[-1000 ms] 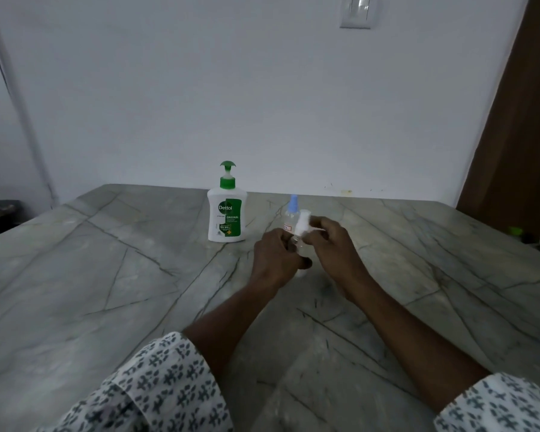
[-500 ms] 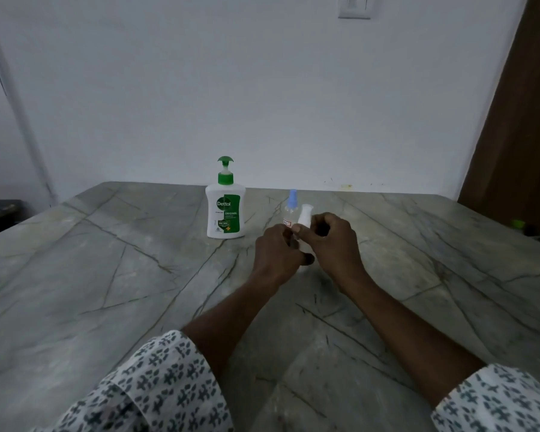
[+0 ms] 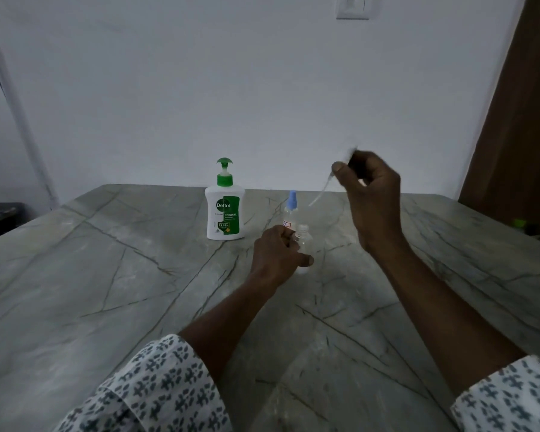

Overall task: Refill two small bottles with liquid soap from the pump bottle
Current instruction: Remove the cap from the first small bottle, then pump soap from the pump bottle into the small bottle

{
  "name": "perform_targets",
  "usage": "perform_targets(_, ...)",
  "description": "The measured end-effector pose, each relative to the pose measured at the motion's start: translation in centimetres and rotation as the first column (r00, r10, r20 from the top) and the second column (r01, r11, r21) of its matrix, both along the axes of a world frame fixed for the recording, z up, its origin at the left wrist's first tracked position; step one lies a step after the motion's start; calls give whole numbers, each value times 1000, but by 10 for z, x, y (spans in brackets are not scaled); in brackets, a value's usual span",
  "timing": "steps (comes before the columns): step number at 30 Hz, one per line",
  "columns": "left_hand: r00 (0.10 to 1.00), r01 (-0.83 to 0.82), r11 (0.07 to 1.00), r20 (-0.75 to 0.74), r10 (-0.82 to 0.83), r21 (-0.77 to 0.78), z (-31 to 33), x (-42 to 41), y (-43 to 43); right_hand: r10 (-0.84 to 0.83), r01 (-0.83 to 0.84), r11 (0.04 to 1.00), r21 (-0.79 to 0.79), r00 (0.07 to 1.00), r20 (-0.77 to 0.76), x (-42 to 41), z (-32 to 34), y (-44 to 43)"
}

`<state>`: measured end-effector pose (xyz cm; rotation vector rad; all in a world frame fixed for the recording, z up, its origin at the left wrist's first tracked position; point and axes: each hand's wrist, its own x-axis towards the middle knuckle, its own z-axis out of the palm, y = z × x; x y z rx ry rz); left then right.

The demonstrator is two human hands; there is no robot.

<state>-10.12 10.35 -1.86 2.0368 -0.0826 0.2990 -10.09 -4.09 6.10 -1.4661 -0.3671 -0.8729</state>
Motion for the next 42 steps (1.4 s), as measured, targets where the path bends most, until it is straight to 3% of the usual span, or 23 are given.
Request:
perform_targets(3,999,20,998,-26,-22,-53,0,0,2,-95,101,992,-81,993,74,10,7,-17)
perform_targets(5,999,35,998,-35,-37,-55,0,-1,2,-202,231,909,-348,972,118,25,-7,-30)
perform_targets(7,999,40,998,-24,-41,-55,-1,-1,3,-325,367,650,-666,926,193,45,-35,-41)
perform_targets(9,999,32,998,-6,-32,-55,-2,-1,3,-399,381,382,-842,890,222,62,-62,-48)
perform_targets(12,999,39,997,-8,-39,-60,-4,1,2,-454,200,186,-962,886,96,70,-85,-49)
perform_targets(14,999,49,997,-8,-50,-53,-4,1,2,-467,104,142,-984,884,27,71,-88,-45)
perform_targets(27,971,191,981,-143,-191,-15,7,4,9,-479,-45,229,-972,864,-153,71,-88,-45)
perform_targets(33,943,285,949,-138,-303,-135,31,-12,11,-463,-79,258,-963,865,-195,71,-87,-48)
perform_targets(35,986,166,949,22,-166,-268,37,-11,16,-449,-41,290,-956,877,-174,72,-88,-50)
perform_targets(36,990,41,926,138,12,-376,37,-6,22,-427,2,331,-944,892,-149,72,-89,-51)
perform_targets(38,848,-262,792,260,462,-552,37,10,43,-359,114,461,-880,931,-68,73,-89,-52)
perform_targets(39,780,-369,750,255,571,-549,41,16,56,-339,168,524,-835,941,-23,73,-88,-53)
perform_targets(40,770,-445,750,218,599,-490,40,29,72,-333,216,574,-790,943,16,71,-86,-52)
perform_targets(42,852,-481,830,71,519,-283,37,50,99,-332,260,638,-725,942,45,67,-81,-50)
